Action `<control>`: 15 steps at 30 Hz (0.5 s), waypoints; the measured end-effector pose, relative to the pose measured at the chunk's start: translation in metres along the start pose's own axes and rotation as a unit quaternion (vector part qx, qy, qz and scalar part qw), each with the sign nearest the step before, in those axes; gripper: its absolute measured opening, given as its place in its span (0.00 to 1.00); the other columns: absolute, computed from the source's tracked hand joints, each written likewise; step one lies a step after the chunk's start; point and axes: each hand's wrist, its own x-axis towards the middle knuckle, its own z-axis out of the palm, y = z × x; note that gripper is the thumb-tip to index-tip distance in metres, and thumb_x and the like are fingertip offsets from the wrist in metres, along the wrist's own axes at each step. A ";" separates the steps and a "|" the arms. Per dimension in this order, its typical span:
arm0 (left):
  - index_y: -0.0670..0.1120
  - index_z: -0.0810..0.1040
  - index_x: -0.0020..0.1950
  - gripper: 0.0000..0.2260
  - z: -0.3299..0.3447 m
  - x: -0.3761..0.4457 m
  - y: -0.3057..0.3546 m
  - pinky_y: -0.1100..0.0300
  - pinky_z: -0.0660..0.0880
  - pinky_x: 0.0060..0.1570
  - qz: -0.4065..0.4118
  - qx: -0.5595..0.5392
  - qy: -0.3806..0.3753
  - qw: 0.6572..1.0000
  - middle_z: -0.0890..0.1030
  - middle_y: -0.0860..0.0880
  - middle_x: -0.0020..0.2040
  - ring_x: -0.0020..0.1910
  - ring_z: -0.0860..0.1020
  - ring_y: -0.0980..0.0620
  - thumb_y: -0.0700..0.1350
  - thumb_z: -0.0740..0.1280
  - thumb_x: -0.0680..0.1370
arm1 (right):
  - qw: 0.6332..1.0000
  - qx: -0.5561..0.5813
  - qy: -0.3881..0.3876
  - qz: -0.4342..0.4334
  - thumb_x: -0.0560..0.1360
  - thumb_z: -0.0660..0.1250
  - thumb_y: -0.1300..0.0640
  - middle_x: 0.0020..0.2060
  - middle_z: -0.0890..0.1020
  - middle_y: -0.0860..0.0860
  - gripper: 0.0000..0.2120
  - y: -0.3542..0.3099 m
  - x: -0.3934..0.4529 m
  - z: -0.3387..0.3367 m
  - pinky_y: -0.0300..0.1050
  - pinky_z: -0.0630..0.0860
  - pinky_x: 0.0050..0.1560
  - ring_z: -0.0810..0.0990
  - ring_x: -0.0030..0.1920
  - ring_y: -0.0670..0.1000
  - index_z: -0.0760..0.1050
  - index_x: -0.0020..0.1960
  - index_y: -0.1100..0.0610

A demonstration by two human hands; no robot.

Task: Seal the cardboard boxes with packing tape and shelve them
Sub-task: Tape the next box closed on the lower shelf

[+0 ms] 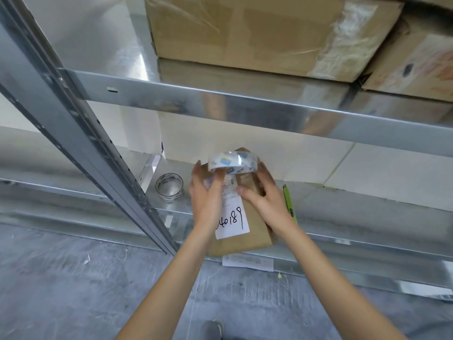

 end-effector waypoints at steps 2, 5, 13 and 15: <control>0.60 0.66 0.71 0.34 0.005 0.008 0.003 0.51 0.69 0.62 -0.002 0.112 -0.011 0.994 0.75 0.53 0.63 0.64 0.72 0.53 0.74 0.60 0.68 | 0.997 0.063 -0.009 0.033 0.68 0.69 0.39 0.74 0.65 0.42 0.38 0.009 -0.003 0.004 0.49 0.59 0.76 0.60 0.75 0.42 0.63 0.75 0.46; 0.62 0.69 0.69 0.36 0.012 0.017 -0.002 0.48 0.71 0.62 -0.020 0.220 -0.046 0.974 0.75 0.48 0.63 0.62 0.74 0.44 0.76 0.53 0.65 | 0.996 0.062 -0.026 0.063 0.68 0.72 0.38 0.69 0.70 0.42 0.38 0.024 -0.005 0.009 0.42 0.65 0.69 0.67 0.71 0.42 0.62 0.72 0.46; 0.59 0.71 0.70 0.23 0.049 0.013 -0.002 0.33 0.51 0.69 -0.024 0.405 -0.045 0.913 0.46 0.42 0.80 0.77 0.44 0.35 0.65 0.58 0.78 | 0.990 0.078 0.036 0.115 0.67 0.67 0.41 0.63 0.78 0.46 0.33 0.045 -0.002 0.020 0.45 0.74 0.62 0.76 0.63 0.47 0.62 0.70 0.41; 0.52 0.74 0.66 0.20 0.053 0.016 -0.010 0.37 0.54 0.70 0.023 0.425 -0.073 0.902 0.54 0.40 0.79 0.78 0.47 0.38 0.60 0.55 0.81 | 0.986 0.093 0.051 0.131 0.68 0.68 0.43 0.64 0.77 0.45 0.32 0.049 -0.004 0.019 0.47 0.73 0.63 0.76 0.64 0.48 0.62 0.70 0.41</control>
